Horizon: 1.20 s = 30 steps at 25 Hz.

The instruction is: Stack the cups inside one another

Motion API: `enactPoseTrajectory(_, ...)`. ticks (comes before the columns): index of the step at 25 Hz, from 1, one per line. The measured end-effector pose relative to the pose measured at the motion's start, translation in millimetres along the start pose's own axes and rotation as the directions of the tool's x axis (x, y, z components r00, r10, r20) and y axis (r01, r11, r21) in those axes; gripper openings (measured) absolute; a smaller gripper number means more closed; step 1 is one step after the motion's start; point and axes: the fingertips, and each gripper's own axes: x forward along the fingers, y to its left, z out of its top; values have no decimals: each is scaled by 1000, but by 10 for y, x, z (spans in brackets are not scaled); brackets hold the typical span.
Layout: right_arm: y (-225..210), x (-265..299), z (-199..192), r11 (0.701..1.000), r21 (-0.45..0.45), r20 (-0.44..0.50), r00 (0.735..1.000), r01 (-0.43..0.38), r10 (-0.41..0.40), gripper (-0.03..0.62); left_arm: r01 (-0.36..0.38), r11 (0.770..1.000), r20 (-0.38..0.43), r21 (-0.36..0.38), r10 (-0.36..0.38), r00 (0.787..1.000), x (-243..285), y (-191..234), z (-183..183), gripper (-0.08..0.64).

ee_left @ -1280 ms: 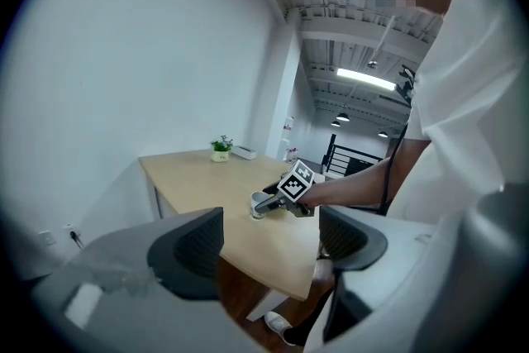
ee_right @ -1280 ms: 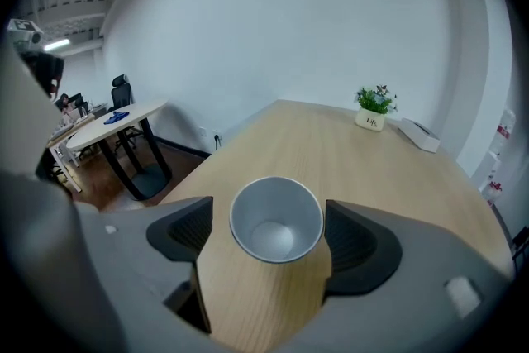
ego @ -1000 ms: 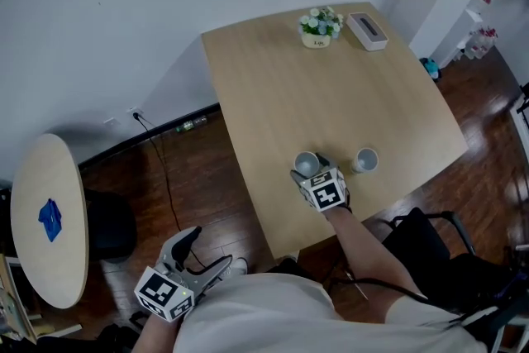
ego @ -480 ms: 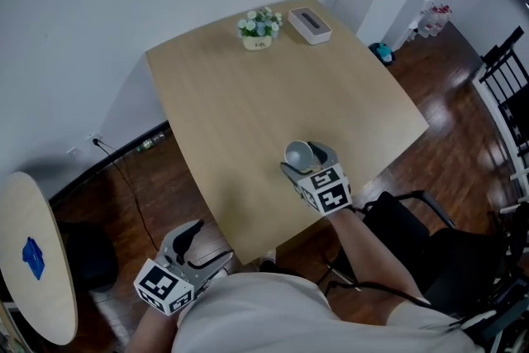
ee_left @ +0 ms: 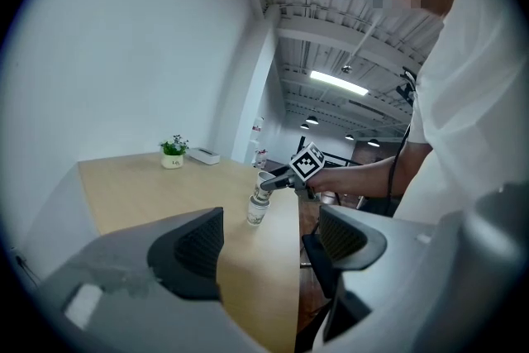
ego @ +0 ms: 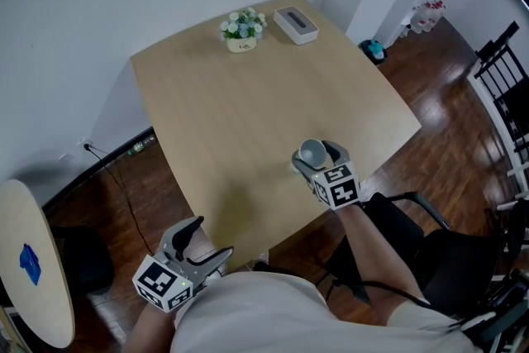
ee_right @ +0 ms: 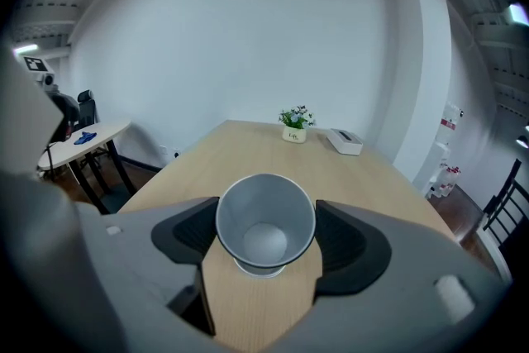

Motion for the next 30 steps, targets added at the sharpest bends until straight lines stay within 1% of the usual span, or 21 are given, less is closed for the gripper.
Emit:
enactPoseTrajectory(6,24,215,-196,999,34,-36,998,-42,43,371,-22,1000,-14,-12,22,1000,17,15,6,382)
enactPoseTrajectory(8,56,232,-234,998,45,-46,997,-53,55,391,-20,1000,-13,-10,20,1000,5,12,5,382)
enactPoseTrajectory(12,160,112,-231,998,55,-40,998,-35,37,408,-7,1000,-3,4,7,1000,-60,51,3,382)
enactPoseTrajectory(15,375,-99,-243,998,56,-40,999,-12,14,408,27,1000,7,12,-27,1000,-168,44,-42,382)
enactPoseTrajectory(18,778,-348,-223,999,43,-39,999,-14,16,407,70,997,17,44,-71,997,-351,4,-77,382)
enactPoseTrajectory(22,1502,-702,-206,999,35,-31,999,-33,34,408,125,988,12,85,-127,992,-708,-26,-222,382)
enactPoseTrajectory(26,2324,-1109,-311,997,58,-24,998,-49,51,408,188,978,-19,89,-187,982,-1129,-94,-555,382)
enactPoseTrajectory(30,3063,-1614,-613,995,91,-34,998,-44,48,408,228,970,-66,87,-223,973,-1467,-124,-949,382)
